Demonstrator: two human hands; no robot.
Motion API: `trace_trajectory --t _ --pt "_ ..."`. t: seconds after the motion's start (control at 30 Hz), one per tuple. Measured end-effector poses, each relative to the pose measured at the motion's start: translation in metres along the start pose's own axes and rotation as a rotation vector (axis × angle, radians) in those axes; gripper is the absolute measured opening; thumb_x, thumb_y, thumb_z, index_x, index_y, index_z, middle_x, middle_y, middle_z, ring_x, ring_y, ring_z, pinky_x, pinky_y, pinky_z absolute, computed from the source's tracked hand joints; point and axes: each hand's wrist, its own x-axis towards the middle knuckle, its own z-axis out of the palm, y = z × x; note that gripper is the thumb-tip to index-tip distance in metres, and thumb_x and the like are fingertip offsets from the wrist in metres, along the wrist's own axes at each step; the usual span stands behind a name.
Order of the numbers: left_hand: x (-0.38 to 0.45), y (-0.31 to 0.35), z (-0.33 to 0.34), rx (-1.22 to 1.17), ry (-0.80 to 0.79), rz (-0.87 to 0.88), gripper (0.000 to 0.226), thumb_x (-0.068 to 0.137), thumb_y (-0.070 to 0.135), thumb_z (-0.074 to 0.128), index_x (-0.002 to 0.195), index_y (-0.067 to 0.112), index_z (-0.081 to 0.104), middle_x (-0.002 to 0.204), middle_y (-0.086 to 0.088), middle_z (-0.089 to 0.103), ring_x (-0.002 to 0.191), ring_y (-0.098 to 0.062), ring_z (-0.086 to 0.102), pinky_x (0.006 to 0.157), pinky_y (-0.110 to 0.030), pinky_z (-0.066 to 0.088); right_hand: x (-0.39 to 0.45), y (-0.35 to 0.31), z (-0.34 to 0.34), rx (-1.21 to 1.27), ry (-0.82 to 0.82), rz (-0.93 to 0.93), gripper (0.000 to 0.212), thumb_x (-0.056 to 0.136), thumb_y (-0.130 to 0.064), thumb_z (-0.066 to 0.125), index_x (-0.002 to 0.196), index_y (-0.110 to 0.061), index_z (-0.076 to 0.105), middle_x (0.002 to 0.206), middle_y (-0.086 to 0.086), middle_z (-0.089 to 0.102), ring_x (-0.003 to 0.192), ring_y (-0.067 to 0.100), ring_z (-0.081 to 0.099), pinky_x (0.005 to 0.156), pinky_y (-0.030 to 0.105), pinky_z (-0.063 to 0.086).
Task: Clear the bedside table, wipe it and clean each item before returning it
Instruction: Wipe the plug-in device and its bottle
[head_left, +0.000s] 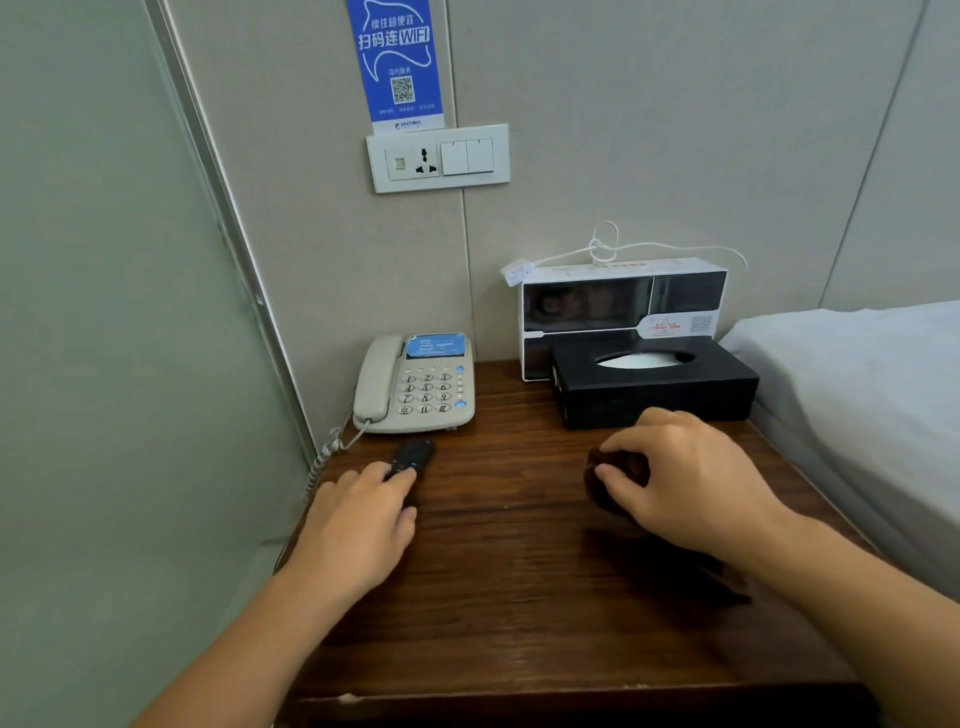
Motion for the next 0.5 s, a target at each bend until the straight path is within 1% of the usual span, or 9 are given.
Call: trace_trajectory --t 0.07,0.13,0.2,0.27,0.33,0.37,0.43,0.5 --pt "0.004 0.009 -0.004 -0.026 0.087 0.032 0.061 0.102 0.059 0.044 0.158 0.035 0.036 0.162 0.003 0.036 0.142 -0.024 0.04 0.114 -0.042 0.035 0.0 0.007 -0.015 0.006 0.016 0.02 0.032 0.089 -0.053 0.068 0.114 -0.035 0.077 0.094 -0.015 0.059 0.09 0.01 0.059 0.078 0.032 0.056" --pt "0.007 0.029 -0.016 -0.25 0.176 0.123 0.06 0.098 0.062 0.053 0.152 0.037 0.045 0.156 0.011 0.041 0.143 -0.014 0.036 0.117 -0.038 0.031 -0.006 0.012 -0.031 0.03 0.023 0.044 0.033 0.087 -0.057 0.066 0.109 -0.036 0.078 0.091 -0.018 0.059 0.086 0.007 0.059 0.077 0.029 0.054" --pt "0.01 0.053 -0.032 -0.539 0.225 0.205 0.054 0.094 0.058 0.063 0.144 0.04 0.054 0.144 0.02 0.048 0.134 0.001 0.037 0.114 -0.03 0.031 -0.015 0.013 -0.047 0.049 0.05 0.061 0.039 0.083 -0.068 0.059 0.103 -0.039 0.078 0.089 -0.019 0.06 0.083 0.004 0.058 0.074 0.026 0.052" --pt "0.014 0.077 -0.043 -0.687 0.243 0.278 0.052 0.09 0.055 0.069 0.139 0.043 0.057 0.137 0.026 0.048 0.128 0.008 0.036 0.111 -0.026 0.034 -0.026 0.008 -0.063 0.058 0.055 0.087 0.047 0.081 -0.076 0.053 0.101 -0.041 0.077 0.089 -0.019 0.06 0.083 0.003 0.058 0.073 0.024 0.051" --pt "0.021 0.099 -0.05 -0.72 0.24 0.366 0.053 0.087 0.057 0.072 0.137 0.044 0.058 0.136 0.027 0.05 0.129 0.004 0.042 0.11 -0.03 0.04 -0.038 0.004 -0.077 0.064 0.073 0.098 0.049 0.081 -0.078 0.051 0.1 -0.041 0.077 0.089 -0.018 0.06 0.084 0.004 0.058 0.075 0.028 0.054" --pt "0.024 0.112 -0.055 -0.723 0.224 0.409 0.055 0.085 0.059 0.072 0.136 0.044 0.058 0.136 0.026 0.052 0.129 0.001 0.045 0.109 -0.032 0.043 -0.045 0.004 -0.084 0.052 0.092 0.099 0.048 0.082 -0.077 0.053 0.1 -0.04 0.077 0.089 -0.018 0.061 0.084 0.004 0.059 0.077 0.03 0.055" --pt "0.032 0.143 -0.068 -0.728 0.193 0.507 0.057 0.083 0.06 0.073 0.135 0.044 0.059 0.134 0.023 0.056 0.126 -0.002 0.05 0.105 -0.036 0.048 -0.061 0.007 -0.102 0.013 0.104 0.122 0.038 0.086 -0.069 0.061 0.102 -0.038 0.078 0.091 -0.016 0.063 0.085 0.006 0.059 0.078 0.032 0.055" --pt "0.036 0.18 -0.081 -0.751 0.168 0.605 0.054 0.083 0.056 0.074 0.134 0.044 0.059 0.133 0.023 0.057 0.123 -0.001 0.052 0.104 -0.037 0.049 -0.08 0.018 -0.123 -0.032 0.108 0.157 0.033 0.088 -0.063 0.066 0.104 -0.036 0.078 0.09 -0.014 0.064 0.084 0.007 0.06 0.078 0.032 0.054"
